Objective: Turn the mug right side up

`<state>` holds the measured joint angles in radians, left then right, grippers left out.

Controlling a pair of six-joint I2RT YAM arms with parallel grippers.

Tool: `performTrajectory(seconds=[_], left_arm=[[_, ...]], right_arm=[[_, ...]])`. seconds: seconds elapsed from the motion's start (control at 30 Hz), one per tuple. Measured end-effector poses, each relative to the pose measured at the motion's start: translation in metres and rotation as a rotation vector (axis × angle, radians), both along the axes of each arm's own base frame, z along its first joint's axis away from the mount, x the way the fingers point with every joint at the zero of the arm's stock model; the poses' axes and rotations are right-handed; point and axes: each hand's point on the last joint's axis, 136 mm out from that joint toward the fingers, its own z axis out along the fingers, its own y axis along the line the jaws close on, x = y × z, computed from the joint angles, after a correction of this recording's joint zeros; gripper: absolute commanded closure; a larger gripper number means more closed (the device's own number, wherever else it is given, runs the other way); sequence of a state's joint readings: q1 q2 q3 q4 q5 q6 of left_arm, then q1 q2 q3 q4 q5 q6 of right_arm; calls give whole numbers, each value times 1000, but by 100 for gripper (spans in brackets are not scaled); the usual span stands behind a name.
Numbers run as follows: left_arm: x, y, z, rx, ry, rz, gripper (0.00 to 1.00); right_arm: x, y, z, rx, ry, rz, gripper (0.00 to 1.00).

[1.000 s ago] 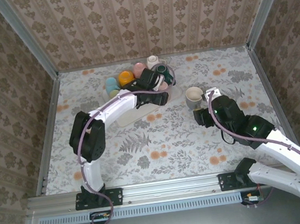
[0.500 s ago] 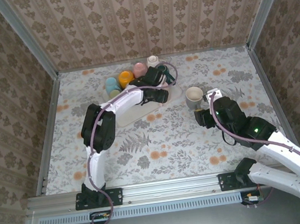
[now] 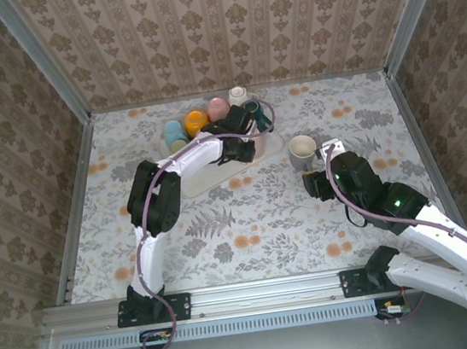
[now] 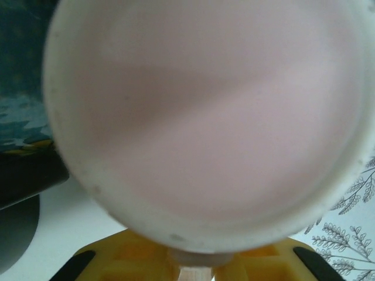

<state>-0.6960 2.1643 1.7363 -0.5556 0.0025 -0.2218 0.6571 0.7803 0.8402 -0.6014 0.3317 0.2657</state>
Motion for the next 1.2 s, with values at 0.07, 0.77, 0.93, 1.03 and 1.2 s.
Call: performTrajectory(seconds=[0.07,0.77,0.93,1.03,1.2], left_arm=[[-1,0,1,7,-10,-10,86],[-34,33,89,-139,-193,-49,100],[-55,39,139,-352,-252,-29,100],[-70,44,163,-478,-268,-8,100],[-88,45,204,-688,-298,-1,100]], right_arm=[[0,0,0,0,0,0,40],[-7,20,2,138,44,51,39],[-9,39,19,237,35,121,40],[-7,50,29,305,20,150,40],[2,63,54,411,-53,164,39]])
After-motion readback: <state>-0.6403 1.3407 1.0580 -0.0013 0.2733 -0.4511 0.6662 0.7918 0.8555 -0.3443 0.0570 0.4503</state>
